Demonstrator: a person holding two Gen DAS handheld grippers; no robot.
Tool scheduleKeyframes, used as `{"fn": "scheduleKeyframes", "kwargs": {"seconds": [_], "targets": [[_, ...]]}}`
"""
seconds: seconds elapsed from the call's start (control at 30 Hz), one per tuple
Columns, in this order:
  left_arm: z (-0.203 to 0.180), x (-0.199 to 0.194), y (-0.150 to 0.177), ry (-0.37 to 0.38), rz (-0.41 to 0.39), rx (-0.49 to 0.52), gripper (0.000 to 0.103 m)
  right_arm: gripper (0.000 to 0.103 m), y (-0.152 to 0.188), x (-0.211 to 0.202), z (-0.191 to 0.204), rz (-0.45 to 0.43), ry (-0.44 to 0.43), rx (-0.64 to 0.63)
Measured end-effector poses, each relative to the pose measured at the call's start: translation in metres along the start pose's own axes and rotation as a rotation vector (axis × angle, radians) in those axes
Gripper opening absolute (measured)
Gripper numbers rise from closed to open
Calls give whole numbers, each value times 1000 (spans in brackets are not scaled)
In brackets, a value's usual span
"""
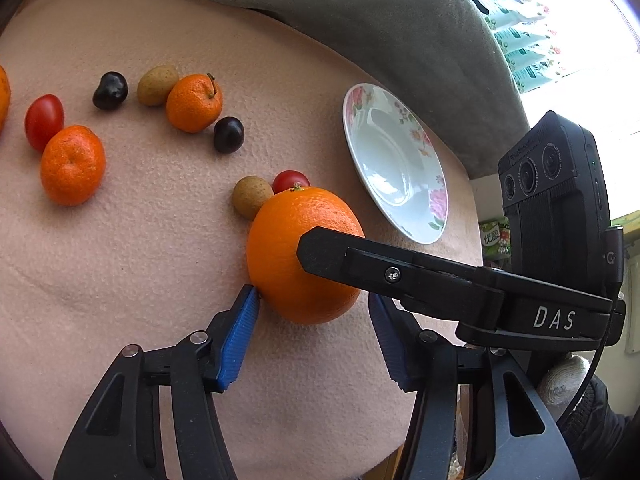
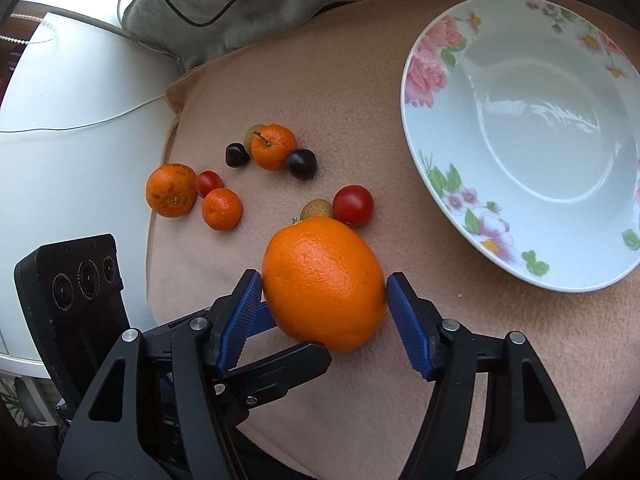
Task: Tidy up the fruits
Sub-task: 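Close the right tool fingers around the large orange, then carry the large orange with the right tool onto the white plate and release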
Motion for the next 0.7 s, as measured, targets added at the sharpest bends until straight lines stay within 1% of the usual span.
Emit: {"fn": "scheduleKeyframes", "kwargs": {"seconds": [0.17, 0.43, 0.7], "targets": [[-2, 1, 0, -12, 0, 5, 55, 67, 0, -1, 2, -6, 26, -22], [-11, -1, -1, -22, -5, 38, 55, 67, -2, -12, -1, -36, 24, -4], [-21, -6, -8, -24, -23, 63, 55, 67, -3, -32, 0, -67, 35, -19]]}}
Point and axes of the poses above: each gripper's, at about its wrist camera, not at the fingertips, and x roughly the way its jaws point, z to its left, y to its underside, the point moved 10 cm from there along x, roughly the way its jaws point, and after that the axes turned 14 degrees about z, right-handed, at the moved point
